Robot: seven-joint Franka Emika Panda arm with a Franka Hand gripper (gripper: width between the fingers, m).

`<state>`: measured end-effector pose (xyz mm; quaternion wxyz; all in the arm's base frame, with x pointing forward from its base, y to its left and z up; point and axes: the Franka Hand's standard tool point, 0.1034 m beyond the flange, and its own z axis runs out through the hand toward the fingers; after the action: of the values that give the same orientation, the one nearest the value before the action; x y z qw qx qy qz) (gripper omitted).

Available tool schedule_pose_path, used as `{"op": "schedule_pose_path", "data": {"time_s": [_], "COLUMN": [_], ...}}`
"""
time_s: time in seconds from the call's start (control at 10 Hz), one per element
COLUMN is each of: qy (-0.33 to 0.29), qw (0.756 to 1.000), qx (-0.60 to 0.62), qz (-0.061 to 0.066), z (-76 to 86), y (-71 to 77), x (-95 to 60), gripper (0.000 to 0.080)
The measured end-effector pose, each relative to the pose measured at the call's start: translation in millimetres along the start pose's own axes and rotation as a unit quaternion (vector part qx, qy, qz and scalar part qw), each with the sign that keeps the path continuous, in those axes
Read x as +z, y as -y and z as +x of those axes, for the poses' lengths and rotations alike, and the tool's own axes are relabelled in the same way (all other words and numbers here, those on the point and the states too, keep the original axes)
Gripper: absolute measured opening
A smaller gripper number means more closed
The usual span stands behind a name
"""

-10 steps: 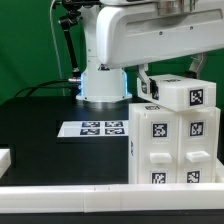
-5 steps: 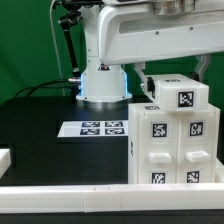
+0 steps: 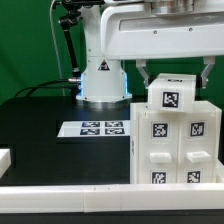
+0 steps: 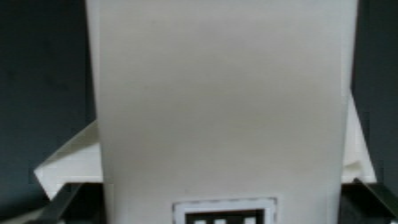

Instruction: Assemble cabinet

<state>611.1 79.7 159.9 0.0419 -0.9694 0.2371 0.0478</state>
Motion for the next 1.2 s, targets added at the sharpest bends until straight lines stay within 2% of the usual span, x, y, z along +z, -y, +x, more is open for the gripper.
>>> {"op": "schedule_pose_path", "data": {"time_s": [0.2,0.4,0.6,1.0,1.2], "qy": [0.003,0.003,0.005,0.003,0.002], "qw": [0.996,0.987,0.97,0.937,0.935], "qx": [0.087,0.163,0.241,0.35,0.355], "qz": [0.007,0.008,0.011,0.017,0.018], "z": [0.0,0.5,-0.1,2.8,3.3], "y": [1.5,2.1,4.1,5.1,5.2], "x": [-0.3,-0.4,-0.5,-0.9,-0.9], "gripper": [0.0557,0.0557,0.0557,0.0557,0.0558]}}
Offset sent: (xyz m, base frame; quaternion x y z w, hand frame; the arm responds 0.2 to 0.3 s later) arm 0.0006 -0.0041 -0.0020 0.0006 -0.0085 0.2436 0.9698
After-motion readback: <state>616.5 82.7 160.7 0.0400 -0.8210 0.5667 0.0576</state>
